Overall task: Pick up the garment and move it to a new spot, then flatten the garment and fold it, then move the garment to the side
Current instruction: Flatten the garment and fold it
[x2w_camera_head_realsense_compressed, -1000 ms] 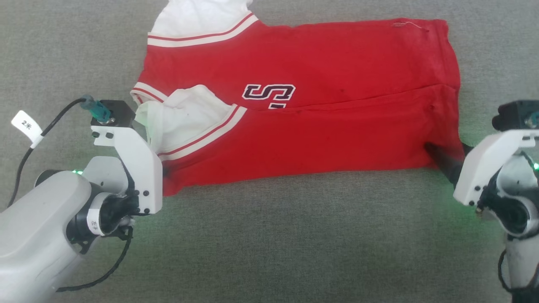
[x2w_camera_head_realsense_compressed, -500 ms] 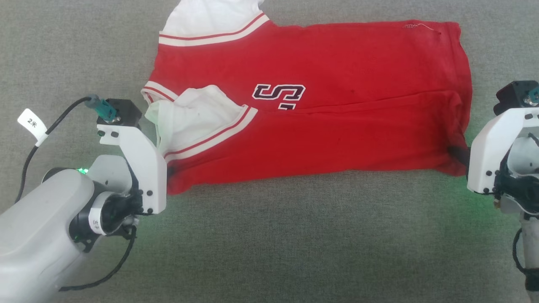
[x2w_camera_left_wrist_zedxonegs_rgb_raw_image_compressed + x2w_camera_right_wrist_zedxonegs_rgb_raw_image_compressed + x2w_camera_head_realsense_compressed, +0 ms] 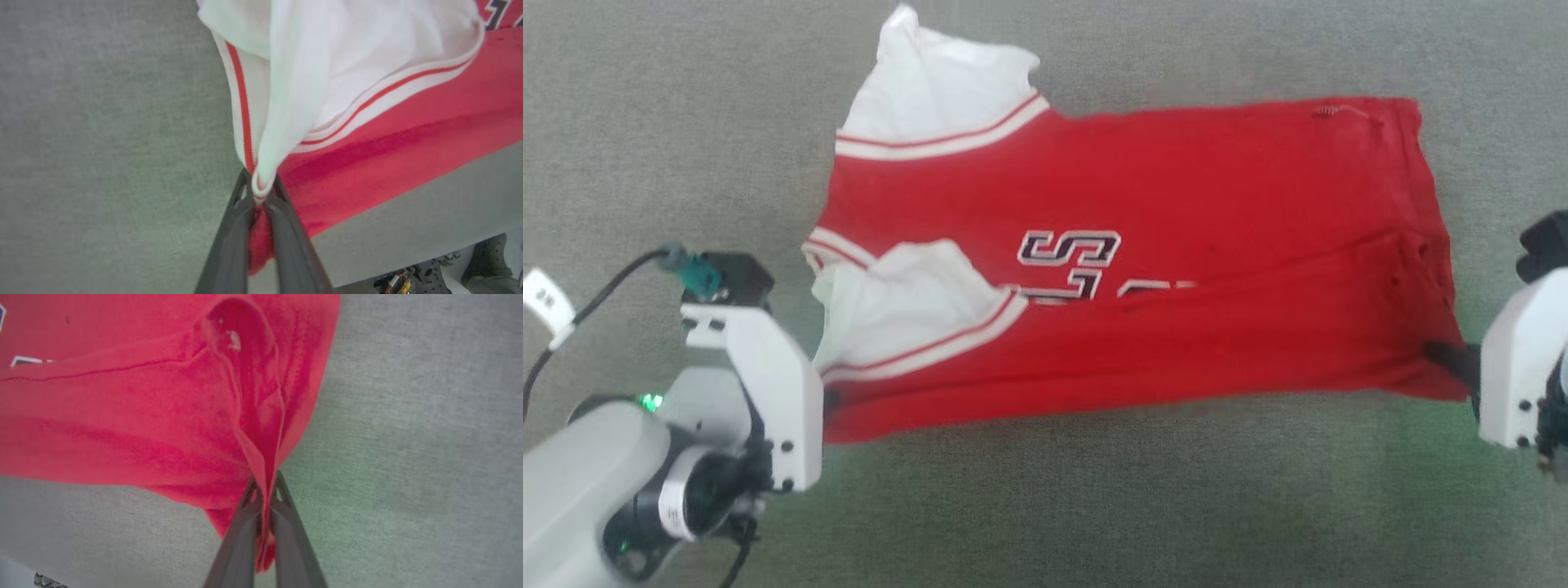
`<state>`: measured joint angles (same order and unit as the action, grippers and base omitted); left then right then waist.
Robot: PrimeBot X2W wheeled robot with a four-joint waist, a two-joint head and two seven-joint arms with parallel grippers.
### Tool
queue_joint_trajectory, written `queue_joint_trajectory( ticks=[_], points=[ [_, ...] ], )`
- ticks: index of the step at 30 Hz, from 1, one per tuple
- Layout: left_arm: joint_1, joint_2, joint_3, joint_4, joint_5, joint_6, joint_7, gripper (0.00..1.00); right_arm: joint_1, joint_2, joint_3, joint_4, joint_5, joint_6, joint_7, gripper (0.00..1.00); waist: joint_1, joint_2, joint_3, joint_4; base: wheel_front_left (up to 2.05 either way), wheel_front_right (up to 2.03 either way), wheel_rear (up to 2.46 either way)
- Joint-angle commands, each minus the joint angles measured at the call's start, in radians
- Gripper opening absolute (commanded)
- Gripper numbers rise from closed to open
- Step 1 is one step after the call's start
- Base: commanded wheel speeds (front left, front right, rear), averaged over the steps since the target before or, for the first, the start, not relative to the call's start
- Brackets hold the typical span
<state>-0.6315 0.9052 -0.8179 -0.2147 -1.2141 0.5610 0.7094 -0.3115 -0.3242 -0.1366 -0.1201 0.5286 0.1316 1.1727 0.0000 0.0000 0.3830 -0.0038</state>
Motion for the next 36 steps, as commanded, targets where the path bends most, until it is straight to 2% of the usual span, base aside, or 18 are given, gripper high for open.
queue_joint_trajectory(
  ticks=[1, 4, 7, 12, 13, 14, 15, 16, 17, 18, 19, 24, 29, 33, 36],
  points=[
    [0.022, 0.009, 0.005, -0.008, -0.008, 0.012, -0.007, 0.0, 0.016, -0.006, -0.008, -0.011, 0.006, -0.002, 0.009, 0.0, 0.0, 0.0, -0.001, 0.0, 0.0, 0.0, 0.0],
    [0.075, 0.029, 0.005, -0.052, -0.016, 0.04, -0.025, 0.0, 0.065, 0.001, -0.028, -0.045, 0.013, -0.002, 0.027, 0.0, 0.0, 0.0, -0.001, 0.002, 0.0, 0.0, 0.0],
    [0.119, 0.028, 0.005, -0.06, -0.031, 0.049, -0.046, 0.0, 0.102, 0.017, -0.043, -0.051, 0.002, -0.002, 0.023, 0.0, 0.0, 0.0, 0.001, 0.005, 0.0, 0.0, 0.0],
    [0.149, -0.002, -0.001, -0.002, -0.05, 0.02, -0.066, 0.02, 0.119, 0.05, -0.034, -0.002, -0.037, -0.002, -0.022, 0.0, 0.0, 0.0, 0.004, 0.007, 0.0, 0.0, 0.0],
    [0.148, -0.012, -0.005, 0.018, -0.048, 0.011, -0.067, 0.14, 0.115, 0.059, -0.027, 0.015, -0.043, -0.002, -0.031, 0.0, 0.0, 0.0, 0.004, 0.006, 0.0, 0.0, 0.0],
    [0.145, -0.021, -0.008, 0.036, -0.048, 0.002, -0.071, 0.38, 0.109, 0.068, -0.021, 0.031, -0.046, -0.002, -0.044, 0.0, 0.0, 0.0, 0.003, 0.005, 0.0, 0.0, 0.0],
    [0.141, -0.028, -0.01, 0.055, -0.047, -0.007, -0.074, 0.75, 0.101, 0.078, -0.017, 0.043, -0.047, -0.002, -0.057, 0.21, 0.0, 0.0, 0.002, 0.005, 0.0, 0.0, 0.0],
    [0.136, -0.035, -0.009, 0.072, -0.046, -0.011, -0.079, 1.0, 0.093, 0.082, -0.012, 0.058, -0.048, -0.002, -0.067, 0.39, 0.0, 0.0, 0.0, 0.004, 0.0, 0.0, 0.0],
    [0.131, -0.04, -0.008, 0.087, -0.047, -0.016, -0.079, 1.0, 0.088, 0.084, -0.007, 0.068, -0.05, -0.002, -0.074, 0.46, 0.0, 0.0, -0.003, 0.003, 0.0, 0.0, 0.0],
    [0.126, -0.041, -0.004, 0.098, -0.047, -0.019, -0.083, 1.0, 0.084, 0.085, -0.004, 0.074, -0.049, -0.002, -0.083, 0.94, 0.0, 0.0, -0.006, 0.002, 0.0, 0.0, 0.0],
    [0.122, -0.036, 0.0, 0.104, -0.043, -0.021, -0.086, 1.0, 0.077, 0.087, -0.004, 0.076, -0.046, -0.002, -0.094, 1.0, 0.0, 0.0, -0.01, 0.0, 0.0, 0.0, 0.0],
    [0.093, 0.0, 0.028, 0.066, -0.034, -0.02, -0.087, 1.0, 0.056, 0.094, -0.036, 0.06, -0.038, -0.002, -0.142, 1.0, 0.0, 0.0, -0.028, -0.011, 0.0, 0.0, 0.0],
    [0.068, 0.072, 0.062, 0.001, -0.022, 0.0, -0.07, 1.0, 0.033, 0.122, -0.063, 0.01, -0.027, -0.002, -0.213, 1.0, 0.0, 0.0, -0.035, -0.034, 0.0, 0.0, 0.0],
    [0.03, 0.114, 0.096, -0.026, -0.017, 0.012, -0.066, 1.0, 0.01, 0.155, -0.072, -0.03, -0.02, -0.002, -0.302, 1.0, 0.0, 0.0, -0.035, -0.069, 0.0, 0.0, 0.0],
    [-0.005, 0.134, 0.123, -0.014, -0.008, -0.007, -0.075, 1.0, -0.015, 0.17, -0.064, -0.055, -0.021, -0.002, -0.404, 1.0, 0.0, 0.0, -0.027, -0.103, 0.0, 0.0, 0.0]
  ],
)
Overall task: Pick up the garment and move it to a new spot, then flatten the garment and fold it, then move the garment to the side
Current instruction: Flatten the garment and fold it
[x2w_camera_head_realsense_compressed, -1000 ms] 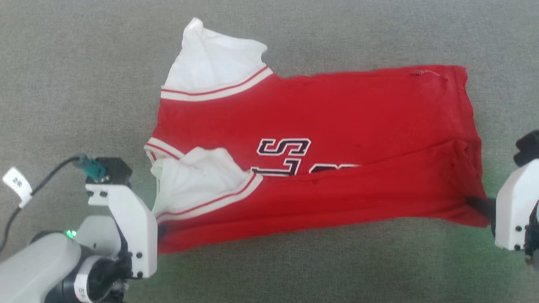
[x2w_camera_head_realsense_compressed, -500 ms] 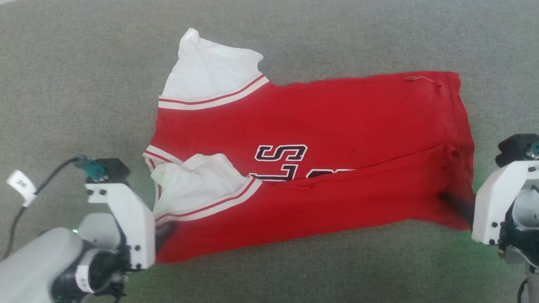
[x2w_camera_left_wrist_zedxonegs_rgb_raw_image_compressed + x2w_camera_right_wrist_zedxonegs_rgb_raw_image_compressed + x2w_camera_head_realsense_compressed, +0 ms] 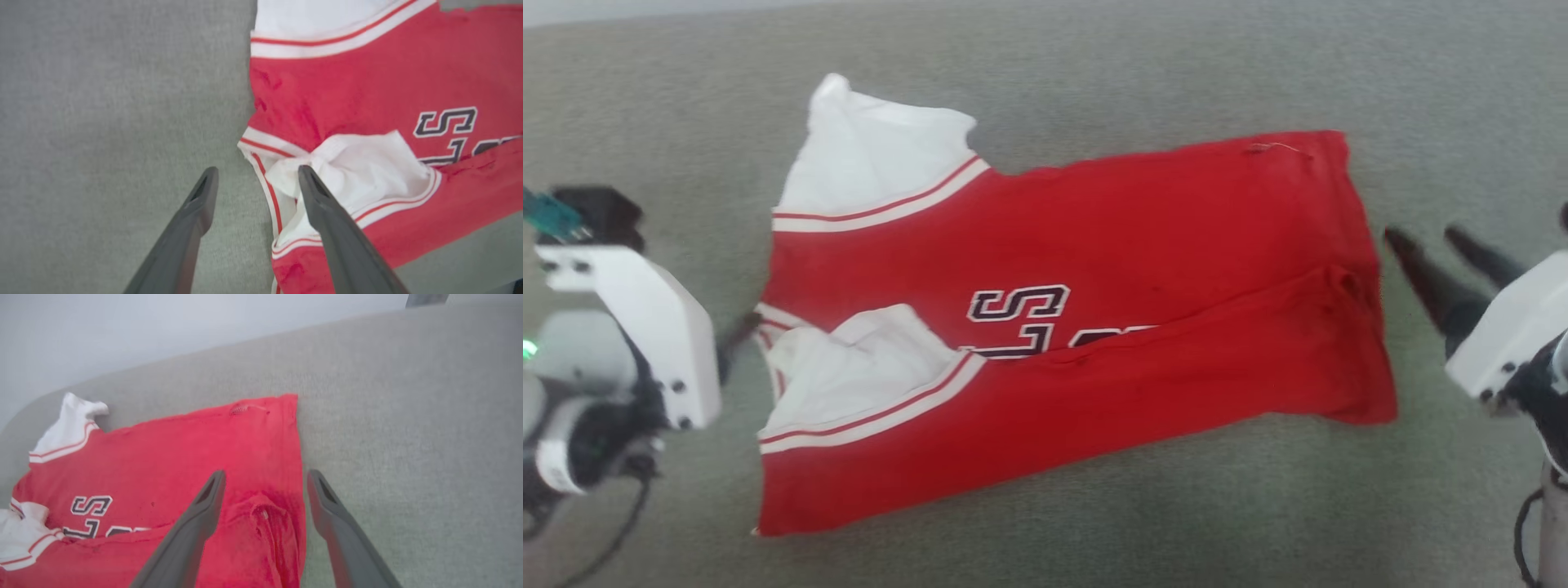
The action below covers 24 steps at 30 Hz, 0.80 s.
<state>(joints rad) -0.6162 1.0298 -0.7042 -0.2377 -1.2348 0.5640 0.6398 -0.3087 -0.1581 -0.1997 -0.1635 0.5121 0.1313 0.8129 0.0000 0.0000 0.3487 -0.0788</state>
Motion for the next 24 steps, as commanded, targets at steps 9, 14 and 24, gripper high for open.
queue_joint_trajectory(
  ticks=[9, 14, 24],
  points=[
    [-0.184, 0.016, 0.024, 0.152, 0.102, -0.117, -0.009, 1.0, -0.09, 0.034, 0.073, -0.01, -0.002, -0.001, -0.374, 1.0, 0.0, 0.0, 0.065, -0.15, 0.0, 0.0, 0.0],
    [-0.304, -0.013, 0.012, 0.293, 0.155, -0.195, 0.007, 1.0, -0.113, 0.044, 0.129, 0.03, 0.013, -0.001, -0.515, 1.0, 0.0, 0.0, 0.107, -0.22, 0.0, 0.0, 0.0],
    [-0.495, -0.091, -0.037, 0.62, 0.227, -0.289, 0.081, 1.0, -0.151, 0.035, 0.219, 0.124, 0.061, -0.001, -0.602, 1.0, 0.0, 0.0, 0.185, -0.292, 0.0, 0.0, 0.0]
  ],
)
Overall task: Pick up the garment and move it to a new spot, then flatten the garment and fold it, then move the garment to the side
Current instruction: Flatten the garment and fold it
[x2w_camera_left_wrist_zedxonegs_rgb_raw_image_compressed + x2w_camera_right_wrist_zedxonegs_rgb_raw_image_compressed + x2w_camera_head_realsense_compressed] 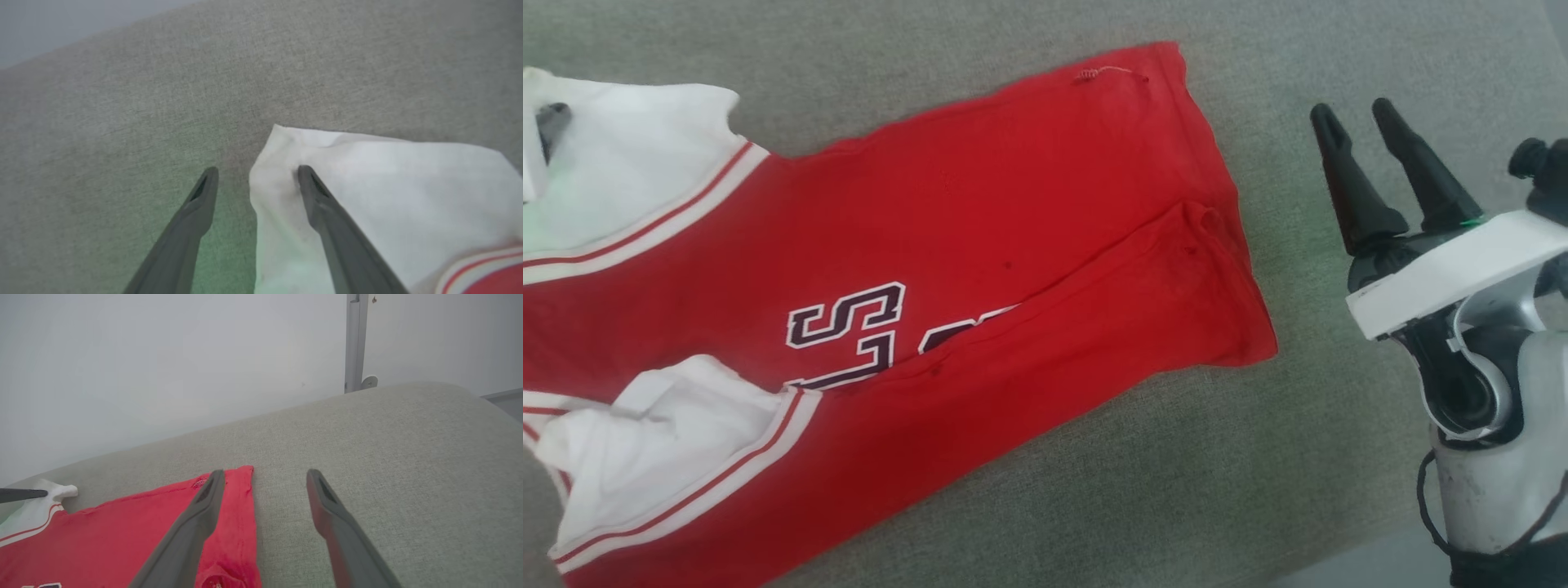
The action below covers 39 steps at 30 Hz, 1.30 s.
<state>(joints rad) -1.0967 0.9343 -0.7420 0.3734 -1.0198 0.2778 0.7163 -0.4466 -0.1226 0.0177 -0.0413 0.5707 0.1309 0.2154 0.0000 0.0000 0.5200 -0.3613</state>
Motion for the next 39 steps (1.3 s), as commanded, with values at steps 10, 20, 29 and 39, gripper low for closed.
queue_joint_trajectory(
  ticks=[10, 20, 29, 39],
  points=[
    [-0.057, -0.126, -0.086, 0.206, -0.025, -0.02, 0.234, 0.0, -0.084, -0.021, 0.054, 0.069, 0.039, 0.0, 0.076, 1.0, 0.0, 0.0, 0.065, 0.024, 0.0, 0.0, 0.0],
    [-0.173, -0.288, -0.111, 0.277, 0.01, -0.104, 0.156, 0.0, -0.293, -0.088, 0.062, 0.24, 0.007, 0.0, 0.257, 1.0, 0.0, 0.0, 0.104, 0.143, 0.0, 0.0, 0.0],
    [-0.212, -0.371, -0.11, 0.373, 0.013, -0.15, 0.082, 0.0, -0.426, -0.122, 0.143, 0.462, -0.023, 0.0, 0.539, 0.73, 0.0, 0.0, 0.107, 0.21, 0.0, 0.0, 0.0],
    [-0.241, -0.424, -0.085, 0.463, -0.002, -0.203, -0.013, 0.0, -0.486, -0.162, 0.148, 0.477, -0.019, 0.0, 0.724, 0.0, 0.0, 0.0, 0.069, 0.255, 0.0, 0.0, 0.0]
  ],
)
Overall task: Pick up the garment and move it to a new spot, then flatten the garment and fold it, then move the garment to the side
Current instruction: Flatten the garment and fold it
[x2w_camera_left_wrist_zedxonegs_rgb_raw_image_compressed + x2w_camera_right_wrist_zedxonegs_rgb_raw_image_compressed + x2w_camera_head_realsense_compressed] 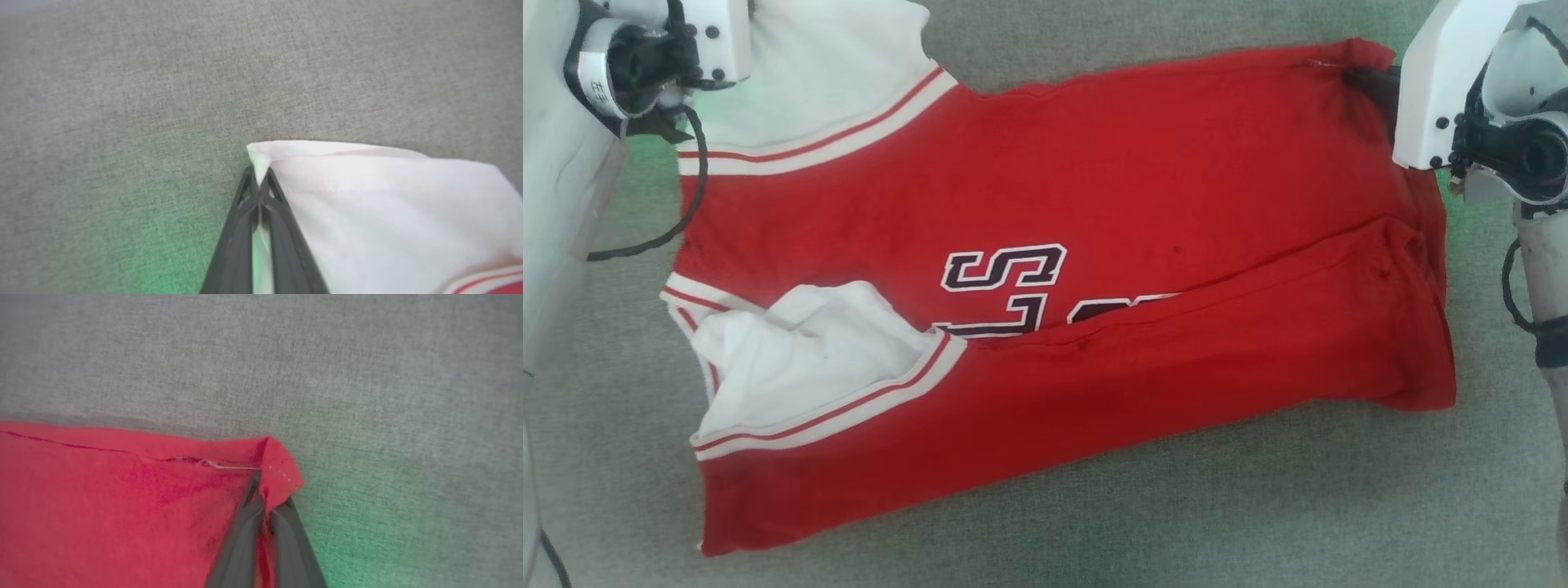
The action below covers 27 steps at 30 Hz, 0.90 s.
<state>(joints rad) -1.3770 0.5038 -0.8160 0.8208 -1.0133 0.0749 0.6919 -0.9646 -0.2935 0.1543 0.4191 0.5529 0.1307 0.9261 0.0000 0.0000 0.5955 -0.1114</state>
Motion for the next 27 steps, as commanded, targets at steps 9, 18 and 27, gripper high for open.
queue_joint_trajectory(
  ticks=[9, 18, 27],
  points=[
    [0.025, 0.014, 0.017, -0.013, -0.033, -0.037, -0.011, 0.0, 0.08, -0.035, -0.049, -0.065, -0.029, 0.0, -0.057, 0.0, 0.0, 0.0, -0.092, 0.044, 0.0, 0.0, 0.0],
    [0.118, 0.084, 0.011, -0.202, -0.04, 0.007, 0.007, 0.0, 0.213, -0.074, -0.107, -0.207, -0.004, 0.0, -0.053, 0.0, 0.0, 0.0, -0.198, 0.077, 0.0, 0.0, 0.0],
    [0.312, 0.249, 0.013, -0.637, -0.066, 0.168, 0.069, 0.0, 0.385, -0.102, -0.169, -0.403, 0.014, 0.0, 0.021, 0.0, 0.0, 0.0, -0.267, 0.095, 0.0, 0.0, 0.0]
  ],
)
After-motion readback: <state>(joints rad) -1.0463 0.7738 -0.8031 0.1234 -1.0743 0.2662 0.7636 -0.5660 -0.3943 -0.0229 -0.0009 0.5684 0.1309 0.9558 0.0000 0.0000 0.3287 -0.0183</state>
